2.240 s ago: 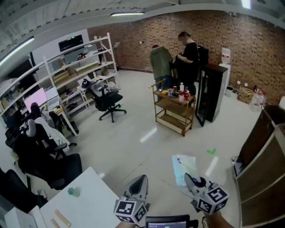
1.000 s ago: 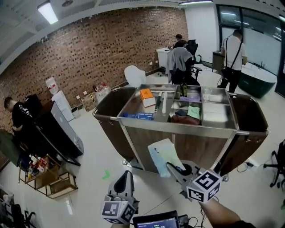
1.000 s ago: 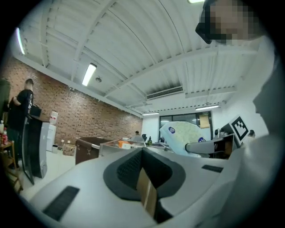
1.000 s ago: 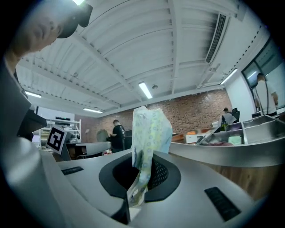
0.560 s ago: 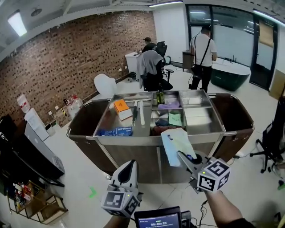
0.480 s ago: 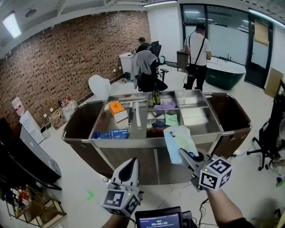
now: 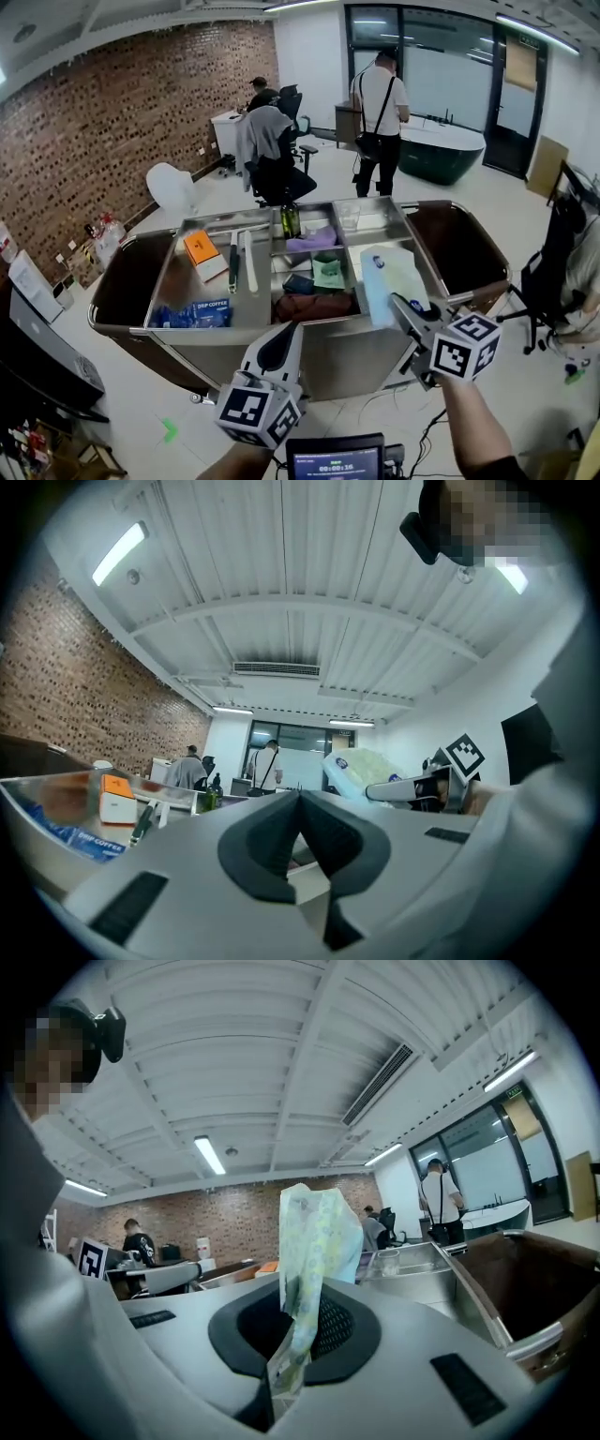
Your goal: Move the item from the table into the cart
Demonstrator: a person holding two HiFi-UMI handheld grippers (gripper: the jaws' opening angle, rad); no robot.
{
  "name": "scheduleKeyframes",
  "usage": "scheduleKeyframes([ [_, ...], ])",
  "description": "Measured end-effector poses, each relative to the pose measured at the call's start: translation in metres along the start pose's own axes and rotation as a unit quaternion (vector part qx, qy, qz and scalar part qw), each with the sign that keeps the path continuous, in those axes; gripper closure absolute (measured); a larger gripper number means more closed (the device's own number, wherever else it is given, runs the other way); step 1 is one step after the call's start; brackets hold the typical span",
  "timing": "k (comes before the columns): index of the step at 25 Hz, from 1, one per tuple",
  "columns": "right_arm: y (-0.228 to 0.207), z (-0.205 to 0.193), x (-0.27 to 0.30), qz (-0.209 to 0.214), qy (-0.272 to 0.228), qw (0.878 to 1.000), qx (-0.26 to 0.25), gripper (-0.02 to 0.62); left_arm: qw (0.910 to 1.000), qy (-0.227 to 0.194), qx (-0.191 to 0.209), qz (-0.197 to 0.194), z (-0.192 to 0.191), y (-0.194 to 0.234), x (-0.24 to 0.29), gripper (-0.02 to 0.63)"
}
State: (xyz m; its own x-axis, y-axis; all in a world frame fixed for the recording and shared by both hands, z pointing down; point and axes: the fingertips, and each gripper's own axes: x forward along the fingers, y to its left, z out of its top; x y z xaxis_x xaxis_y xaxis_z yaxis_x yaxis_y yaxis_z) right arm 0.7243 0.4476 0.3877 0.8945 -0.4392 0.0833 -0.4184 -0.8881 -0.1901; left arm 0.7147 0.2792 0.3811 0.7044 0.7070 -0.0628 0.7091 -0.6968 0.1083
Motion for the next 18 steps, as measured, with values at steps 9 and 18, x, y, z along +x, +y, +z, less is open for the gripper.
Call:
scheduleKeyframes([
  [9, -0.100, -0.005, 0.049, -0.032, 0.064, 0.997, -0.010, 0.595, 0.9996, 0.023, 0.009, -0.016, -0.002, 0.015, 0.113, 0.606],
  [18, -0.123, -0.017, 0.095, -0.045, 0.151, 0.987, -0.005, 0.595, 0.9954, 0.077, 0.000, -0.057, -0.018, 0.030, 0.174, 0.606],
])
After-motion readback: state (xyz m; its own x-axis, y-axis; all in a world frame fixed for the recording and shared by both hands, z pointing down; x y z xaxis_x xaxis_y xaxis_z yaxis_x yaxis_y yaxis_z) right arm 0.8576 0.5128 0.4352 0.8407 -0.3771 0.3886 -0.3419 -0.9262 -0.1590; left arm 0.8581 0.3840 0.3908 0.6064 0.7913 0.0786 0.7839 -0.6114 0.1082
